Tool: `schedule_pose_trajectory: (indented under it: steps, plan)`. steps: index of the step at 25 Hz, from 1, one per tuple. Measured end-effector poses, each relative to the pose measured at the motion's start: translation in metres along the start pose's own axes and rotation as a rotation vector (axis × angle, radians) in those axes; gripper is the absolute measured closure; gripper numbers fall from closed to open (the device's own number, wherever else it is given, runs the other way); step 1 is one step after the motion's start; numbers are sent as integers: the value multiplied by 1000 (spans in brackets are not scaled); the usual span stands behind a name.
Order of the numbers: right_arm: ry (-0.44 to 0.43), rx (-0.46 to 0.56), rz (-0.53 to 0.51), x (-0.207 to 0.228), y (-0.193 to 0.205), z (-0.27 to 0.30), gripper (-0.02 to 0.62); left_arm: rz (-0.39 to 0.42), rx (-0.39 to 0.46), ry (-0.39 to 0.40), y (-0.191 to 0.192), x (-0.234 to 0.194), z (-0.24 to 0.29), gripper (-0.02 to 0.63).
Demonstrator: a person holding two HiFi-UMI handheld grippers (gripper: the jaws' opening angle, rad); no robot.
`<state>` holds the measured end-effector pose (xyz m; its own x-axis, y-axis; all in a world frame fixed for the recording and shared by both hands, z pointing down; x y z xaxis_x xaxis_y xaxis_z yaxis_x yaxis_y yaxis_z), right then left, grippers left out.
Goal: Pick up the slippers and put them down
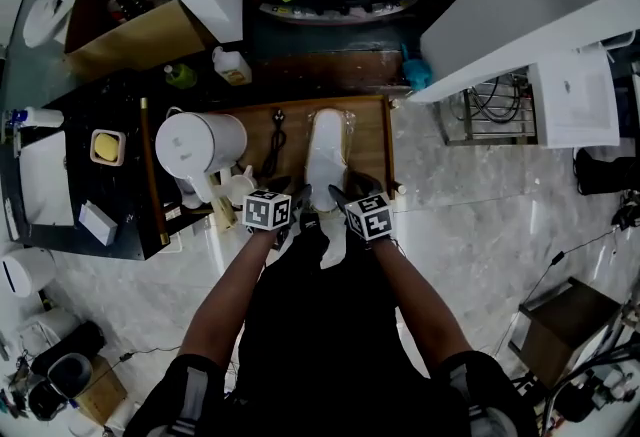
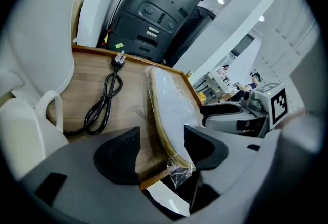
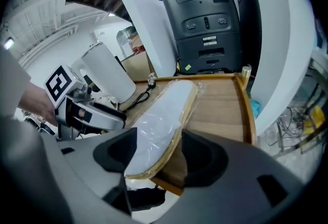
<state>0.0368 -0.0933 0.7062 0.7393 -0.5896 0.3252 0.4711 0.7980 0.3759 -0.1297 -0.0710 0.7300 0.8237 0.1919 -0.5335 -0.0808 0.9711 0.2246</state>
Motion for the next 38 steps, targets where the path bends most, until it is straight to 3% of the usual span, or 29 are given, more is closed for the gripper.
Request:
schedule_pose_trajectory:
  steps: [6,12,14,21,26,38]
  plan:
    - [-11,9,-18,-4,-1,-16,350,12,55,16,-2,5,-18,342]
    - [-2,50,-32,-10,-3,-44,560,95,127,83,-12,32,-41,346]
    - [-8,67,-51,-15,-6,-55,584,117,170,118,-16,43,-51,377]
    - [-89,154,-117,-41,-21,-105,586,155,324,173,-30,78,-102,572]
    - [-128,235,-184,-62,-43,-152,588,228,395,189,-41,105,-143,593]
    - [-142,387,-291,-105,-69,-217,588,457,411,243,-36,164,-195,595]
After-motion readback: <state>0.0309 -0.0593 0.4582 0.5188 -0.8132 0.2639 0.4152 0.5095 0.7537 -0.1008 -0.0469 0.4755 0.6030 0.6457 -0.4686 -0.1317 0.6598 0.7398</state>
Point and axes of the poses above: the fingertips, and each gripper's own axes: z forward along the fingers, x to its right, y out of its underside, the point moved 6 cm from there along -z, backward along the fingers, and after that the axes turned 15 degrees about -x, right-handed, at the moved point
